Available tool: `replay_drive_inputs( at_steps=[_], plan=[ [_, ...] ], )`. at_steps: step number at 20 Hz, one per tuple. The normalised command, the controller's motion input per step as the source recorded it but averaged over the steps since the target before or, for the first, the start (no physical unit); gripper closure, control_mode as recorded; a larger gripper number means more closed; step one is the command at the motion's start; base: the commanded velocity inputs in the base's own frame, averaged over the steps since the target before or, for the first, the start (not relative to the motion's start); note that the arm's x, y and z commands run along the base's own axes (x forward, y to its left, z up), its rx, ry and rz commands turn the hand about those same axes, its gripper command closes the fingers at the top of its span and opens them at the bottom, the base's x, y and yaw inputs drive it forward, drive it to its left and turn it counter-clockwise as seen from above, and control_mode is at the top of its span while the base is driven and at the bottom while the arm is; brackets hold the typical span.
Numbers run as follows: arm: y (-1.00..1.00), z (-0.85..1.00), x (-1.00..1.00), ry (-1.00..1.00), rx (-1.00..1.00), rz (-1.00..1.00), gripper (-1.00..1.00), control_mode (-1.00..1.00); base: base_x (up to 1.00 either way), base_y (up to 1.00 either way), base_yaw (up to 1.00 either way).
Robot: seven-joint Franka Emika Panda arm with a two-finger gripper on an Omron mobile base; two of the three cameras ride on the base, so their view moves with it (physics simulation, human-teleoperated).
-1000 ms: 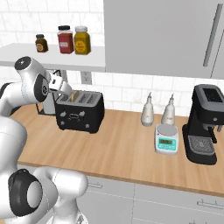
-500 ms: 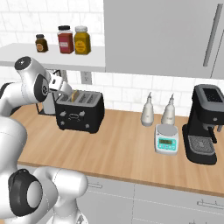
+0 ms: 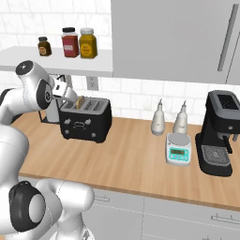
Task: Start the toaster. Once the lever pops up, take the bread to the plate on the dining counter.
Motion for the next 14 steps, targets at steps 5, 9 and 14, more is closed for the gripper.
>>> replay_drive_inputs(
  at_steps=[5, 9, 14],
  plan=[
    [0.0, 0.0, 0.0, 0.0, 0.0, 0.0, -1.0, -1.0, 0.0, 0.0, 0.0],
    [0.0, 0.0, 0.0, 0.0, 0.0, 0.0, -1.0, -1.0, 0.0, 0.0, 0.0],
    [0.0, -0.01, 0.0, 0.0, 0.0, 0.0, -1.0, -1.0, 0.0, 0.0, 0.0]
  ],
)
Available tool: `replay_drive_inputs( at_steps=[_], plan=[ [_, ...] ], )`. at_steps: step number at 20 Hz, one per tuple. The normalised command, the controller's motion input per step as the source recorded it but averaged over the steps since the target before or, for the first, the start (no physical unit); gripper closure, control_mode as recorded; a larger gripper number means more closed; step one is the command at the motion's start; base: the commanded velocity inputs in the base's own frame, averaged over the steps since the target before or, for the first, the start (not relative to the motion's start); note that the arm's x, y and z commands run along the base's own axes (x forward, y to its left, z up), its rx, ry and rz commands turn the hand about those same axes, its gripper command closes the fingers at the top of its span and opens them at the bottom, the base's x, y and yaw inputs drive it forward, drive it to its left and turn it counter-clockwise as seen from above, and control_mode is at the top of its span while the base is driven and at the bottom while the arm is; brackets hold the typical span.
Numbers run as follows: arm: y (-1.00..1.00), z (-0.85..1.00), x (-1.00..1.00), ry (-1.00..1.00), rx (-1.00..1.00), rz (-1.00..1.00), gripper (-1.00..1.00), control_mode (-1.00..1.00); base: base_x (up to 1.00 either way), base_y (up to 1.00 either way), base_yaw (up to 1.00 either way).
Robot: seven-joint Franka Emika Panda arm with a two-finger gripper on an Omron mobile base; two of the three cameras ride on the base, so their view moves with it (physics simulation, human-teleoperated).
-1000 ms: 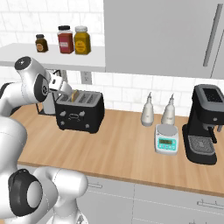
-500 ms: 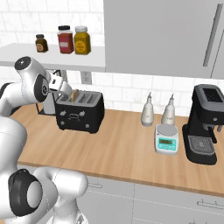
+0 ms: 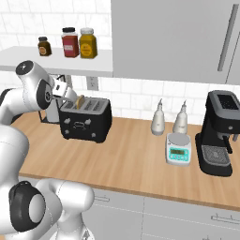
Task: Start the toaster. Once the lever pops up, take the bread to the plate on the dining counter.
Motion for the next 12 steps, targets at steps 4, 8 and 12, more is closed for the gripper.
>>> replay_drive_inputs(
  at_steps=[4, 8, 12],
  plan=[
    [0.0, 0.0, 0.0, 0.0, 0.0, 0.0, -1.0, -1.0, 0.0, 0.0, 0.0],
    [0.0, 0.0, 0.0, 0.0, 0.0, 0.0, -1.0, -1.0, 0.0, 0.0, 0.0],
    [0.02, 0.0, 0.0, 0.0, 0.0, 0.0, -1.0, -1.0, 0.0, 0.0, 0.0]
  ],
)
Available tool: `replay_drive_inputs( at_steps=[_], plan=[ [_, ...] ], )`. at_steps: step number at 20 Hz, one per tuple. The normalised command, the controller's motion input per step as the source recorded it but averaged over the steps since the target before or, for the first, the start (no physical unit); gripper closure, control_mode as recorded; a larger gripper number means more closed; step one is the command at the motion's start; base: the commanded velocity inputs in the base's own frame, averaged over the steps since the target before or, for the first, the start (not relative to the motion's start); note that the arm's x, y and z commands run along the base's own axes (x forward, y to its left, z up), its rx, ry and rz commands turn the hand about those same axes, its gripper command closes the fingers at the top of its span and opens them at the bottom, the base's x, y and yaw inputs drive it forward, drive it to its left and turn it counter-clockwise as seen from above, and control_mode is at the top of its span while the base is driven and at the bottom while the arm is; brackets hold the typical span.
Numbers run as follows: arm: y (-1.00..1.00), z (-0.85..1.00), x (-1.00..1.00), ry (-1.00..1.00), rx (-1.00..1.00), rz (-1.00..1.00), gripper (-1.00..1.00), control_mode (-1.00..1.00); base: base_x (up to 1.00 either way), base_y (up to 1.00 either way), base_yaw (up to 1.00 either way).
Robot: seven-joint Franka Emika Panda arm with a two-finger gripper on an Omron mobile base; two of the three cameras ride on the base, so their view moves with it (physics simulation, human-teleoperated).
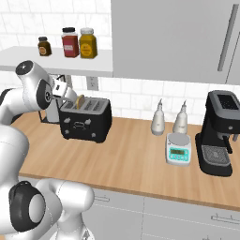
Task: Start the toaster. Once the lever pops up, take the bread to the plate on the dining counter.
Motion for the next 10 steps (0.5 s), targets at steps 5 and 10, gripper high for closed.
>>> replay_drive_inputs(
  at_steps=[5, 10],
  plan=[
    [0.18, 0.0, -0.01, -0.14, 0.0, 0.0, -1.0, -1.0, 0.0, 0.0, 0.0],
    [0.06, 0.0, 0.0, -0.3, -0.02, 0.0, -1.0, -1.0, 0.0, 0.0, 0.0]
  ],
)
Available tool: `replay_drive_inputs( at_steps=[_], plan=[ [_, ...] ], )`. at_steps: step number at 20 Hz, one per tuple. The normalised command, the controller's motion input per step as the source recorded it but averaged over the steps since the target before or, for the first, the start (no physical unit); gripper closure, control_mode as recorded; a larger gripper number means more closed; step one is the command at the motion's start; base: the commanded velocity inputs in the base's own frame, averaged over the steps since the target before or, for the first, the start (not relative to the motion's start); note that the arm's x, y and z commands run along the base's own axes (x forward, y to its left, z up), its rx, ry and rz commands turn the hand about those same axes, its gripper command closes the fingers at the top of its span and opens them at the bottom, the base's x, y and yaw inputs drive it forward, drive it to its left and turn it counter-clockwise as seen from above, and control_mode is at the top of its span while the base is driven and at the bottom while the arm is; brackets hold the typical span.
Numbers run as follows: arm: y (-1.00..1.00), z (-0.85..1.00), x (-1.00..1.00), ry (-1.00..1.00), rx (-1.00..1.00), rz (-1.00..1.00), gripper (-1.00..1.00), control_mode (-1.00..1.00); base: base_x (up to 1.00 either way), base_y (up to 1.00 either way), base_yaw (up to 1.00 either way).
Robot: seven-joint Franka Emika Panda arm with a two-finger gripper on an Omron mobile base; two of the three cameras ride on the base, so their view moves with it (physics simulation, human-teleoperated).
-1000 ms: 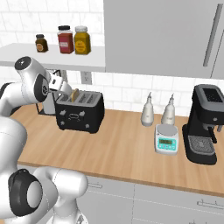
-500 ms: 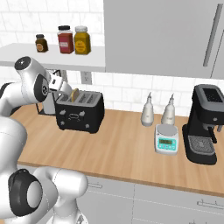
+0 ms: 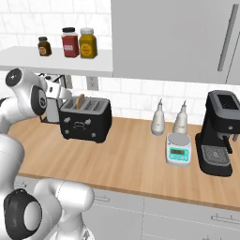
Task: Start the toaster. Once the lever pops up, take the bread to the plate on the dining counter.
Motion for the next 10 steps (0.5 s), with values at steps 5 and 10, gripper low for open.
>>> replay_drive_inputs(
  at_steps=[5, 10],
  plan=[
    [0.0, 0.0, 0.0, -0.18, 0.0, 0.0, -1.0, -1.0, 0.0, 0.0, 0.0],
    [0.0, 0.0, 0.14, -0.05, 0.02, 0.0, -1.0, -1.0, 0.0, 0.0, 0.0]
  ],
)
